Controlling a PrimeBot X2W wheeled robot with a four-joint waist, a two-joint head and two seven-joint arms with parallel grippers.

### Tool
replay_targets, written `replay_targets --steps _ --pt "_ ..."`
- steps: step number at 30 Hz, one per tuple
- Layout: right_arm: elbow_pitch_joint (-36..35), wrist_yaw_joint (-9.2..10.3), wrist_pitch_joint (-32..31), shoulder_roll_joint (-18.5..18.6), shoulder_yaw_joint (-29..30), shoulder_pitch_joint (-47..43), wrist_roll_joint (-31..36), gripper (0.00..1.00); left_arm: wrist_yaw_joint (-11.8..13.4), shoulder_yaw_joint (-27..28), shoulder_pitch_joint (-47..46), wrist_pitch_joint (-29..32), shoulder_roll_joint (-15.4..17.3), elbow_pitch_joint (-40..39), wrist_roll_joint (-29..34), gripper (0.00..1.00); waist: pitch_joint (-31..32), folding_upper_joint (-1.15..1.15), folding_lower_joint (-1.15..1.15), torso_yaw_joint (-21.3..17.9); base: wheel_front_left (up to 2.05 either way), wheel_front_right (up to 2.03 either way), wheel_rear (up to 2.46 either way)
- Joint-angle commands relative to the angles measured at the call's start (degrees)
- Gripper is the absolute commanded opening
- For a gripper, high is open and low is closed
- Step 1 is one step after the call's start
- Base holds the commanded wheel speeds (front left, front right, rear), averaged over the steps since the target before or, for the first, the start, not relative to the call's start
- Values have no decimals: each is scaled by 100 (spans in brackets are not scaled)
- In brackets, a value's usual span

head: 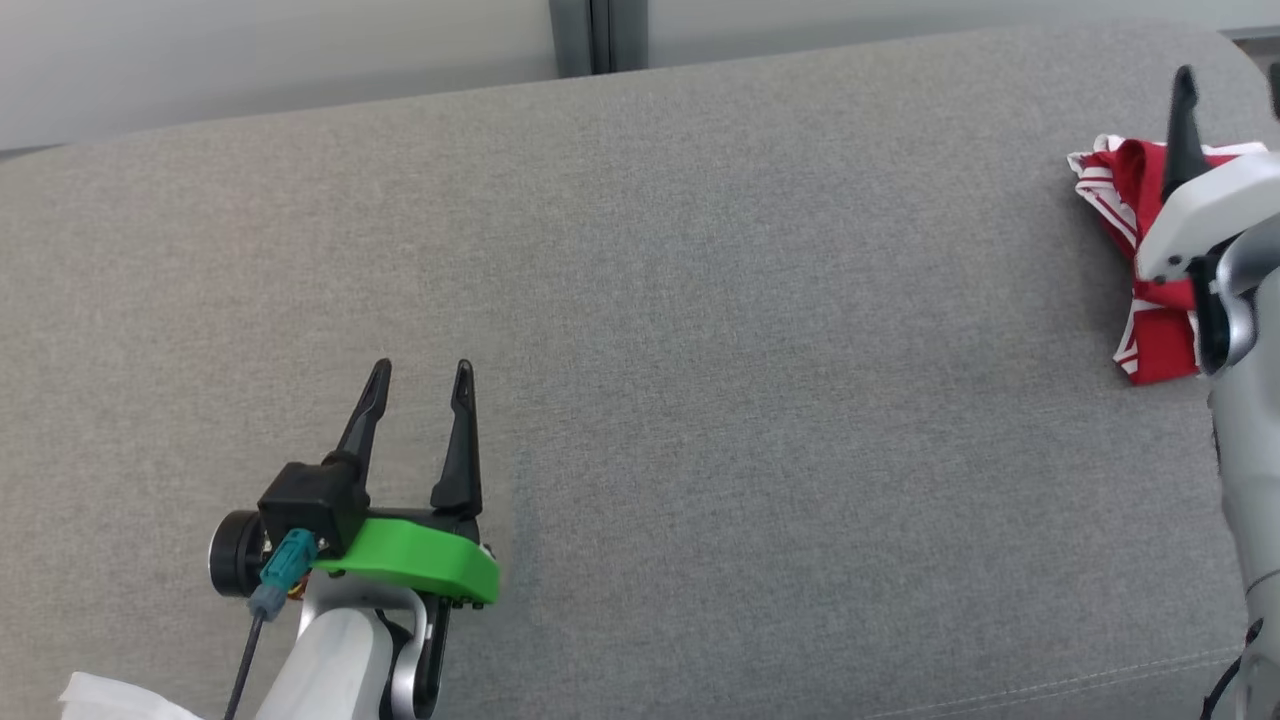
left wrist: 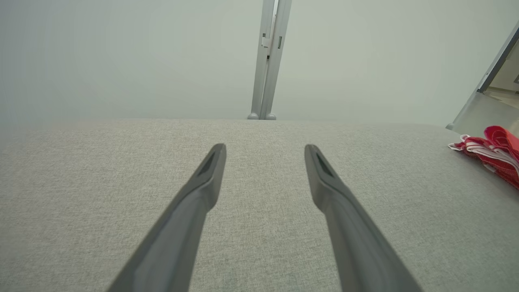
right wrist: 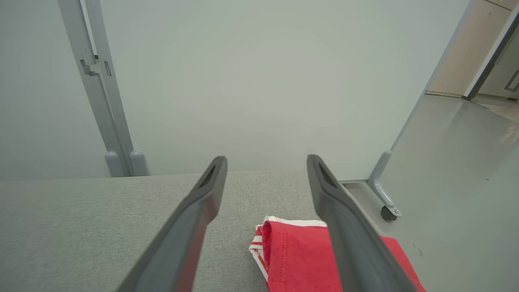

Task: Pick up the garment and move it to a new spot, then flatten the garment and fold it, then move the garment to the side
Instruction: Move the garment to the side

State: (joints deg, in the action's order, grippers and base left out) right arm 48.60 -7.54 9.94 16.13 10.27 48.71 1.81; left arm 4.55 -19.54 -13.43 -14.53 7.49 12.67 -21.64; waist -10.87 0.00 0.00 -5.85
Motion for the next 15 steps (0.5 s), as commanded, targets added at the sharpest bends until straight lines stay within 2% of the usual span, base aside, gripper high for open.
replay_targets --steps 1,6,15 --pt "-106 12 73 -64 -130 -215 -179 100 36 82 4 -30 -31 78 -64 100 321 0 0 153 0 0 0" --pt "-567 12 220 -320 -554 -933 -629 100 15 265 193 -70 -132 363 -193 100 662 0 0 363 0 0 0" --pt "-1936 12 222 -946 -660 -2636 -908 100 -9 506 611 -65 -277 548 -167 100 1080 0 0 712 0 0 0"
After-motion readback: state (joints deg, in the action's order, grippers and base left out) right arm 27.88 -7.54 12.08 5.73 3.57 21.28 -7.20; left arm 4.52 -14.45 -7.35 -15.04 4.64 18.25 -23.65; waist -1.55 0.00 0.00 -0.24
